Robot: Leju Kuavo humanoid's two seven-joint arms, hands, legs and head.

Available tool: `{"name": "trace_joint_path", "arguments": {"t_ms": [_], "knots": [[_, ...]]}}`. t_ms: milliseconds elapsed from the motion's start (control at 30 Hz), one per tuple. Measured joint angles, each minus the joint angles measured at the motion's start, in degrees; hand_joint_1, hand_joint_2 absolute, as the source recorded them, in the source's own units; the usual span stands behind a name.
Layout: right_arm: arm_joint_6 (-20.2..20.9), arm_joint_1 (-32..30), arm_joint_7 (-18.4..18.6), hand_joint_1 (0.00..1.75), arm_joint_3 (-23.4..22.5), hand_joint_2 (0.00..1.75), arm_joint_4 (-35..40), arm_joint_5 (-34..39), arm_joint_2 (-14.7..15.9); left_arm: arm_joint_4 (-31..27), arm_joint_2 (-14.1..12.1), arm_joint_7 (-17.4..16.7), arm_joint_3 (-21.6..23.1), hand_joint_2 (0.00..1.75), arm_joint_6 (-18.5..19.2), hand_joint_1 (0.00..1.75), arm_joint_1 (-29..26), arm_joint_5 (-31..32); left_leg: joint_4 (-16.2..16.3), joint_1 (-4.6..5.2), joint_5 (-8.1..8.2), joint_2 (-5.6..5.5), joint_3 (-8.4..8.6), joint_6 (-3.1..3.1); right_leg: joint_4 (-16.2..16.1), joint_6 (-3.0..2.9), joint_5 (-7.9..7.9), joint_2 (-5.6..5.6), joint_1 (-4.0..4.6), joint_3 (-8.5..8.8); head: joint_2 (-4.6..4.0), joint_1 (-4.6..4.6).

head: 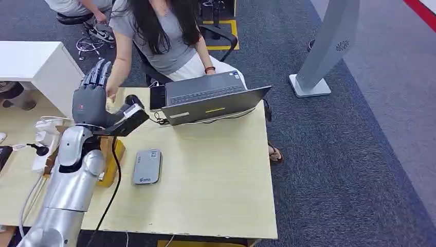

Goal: Pass the card to the sensor for recognition and then transmit it.

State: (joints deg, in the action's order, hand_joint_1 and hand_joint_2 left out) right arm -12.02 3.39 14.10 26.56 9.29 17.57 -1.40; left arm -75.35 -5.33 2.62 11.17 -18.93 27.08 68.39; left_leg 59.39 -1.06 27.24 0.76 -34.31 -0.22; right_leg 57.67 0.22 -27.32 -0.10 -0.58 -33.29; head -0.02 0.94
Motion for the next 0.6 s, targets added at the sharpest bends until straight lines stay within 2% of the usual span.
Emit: {"name": "trace_joint_path", "arguments": {"t_ms": [267,500,600], "knots": [[-1.2,-0.4,0.2,0.0,-1.7,1.75,0.0,2.6,-0.1,-15.6,-0.2,4.6,0.9,1.75,-5.3,0.0,-14.5,-2.1,0.0,-0.04,0.03,0.03,-0.02,-0.03,0.0,-0.06,-0.1,0.01,0.01,0.01,0.0,0.04],[-3.4,-1.0,0.7,0.0,-4.5,1.75,0.0,5.9,-0.7,-28.0,-2.6,8.8,1.0,1.75,-12.3,0.0,-32.7,0.1,0.0,-0.04,0.18,0.01,0.01,-0.07,0.0,-0.01,-0.34,0.01,0.01,0.04,0.0,0.07],[-4.0,-1.2,0.7,0.0,-5.5,1.75,0.0,6.8,-0.9,-31.0,-4.2,7.1,1.0,1.75,-11.8,0.0,-39.6,2.2,0.0,-0.04,0.25,0.01,0.02,0.01,0.0,-0.02,-0.37,0.0,0.02,0.04,0.0,0.09]]}}
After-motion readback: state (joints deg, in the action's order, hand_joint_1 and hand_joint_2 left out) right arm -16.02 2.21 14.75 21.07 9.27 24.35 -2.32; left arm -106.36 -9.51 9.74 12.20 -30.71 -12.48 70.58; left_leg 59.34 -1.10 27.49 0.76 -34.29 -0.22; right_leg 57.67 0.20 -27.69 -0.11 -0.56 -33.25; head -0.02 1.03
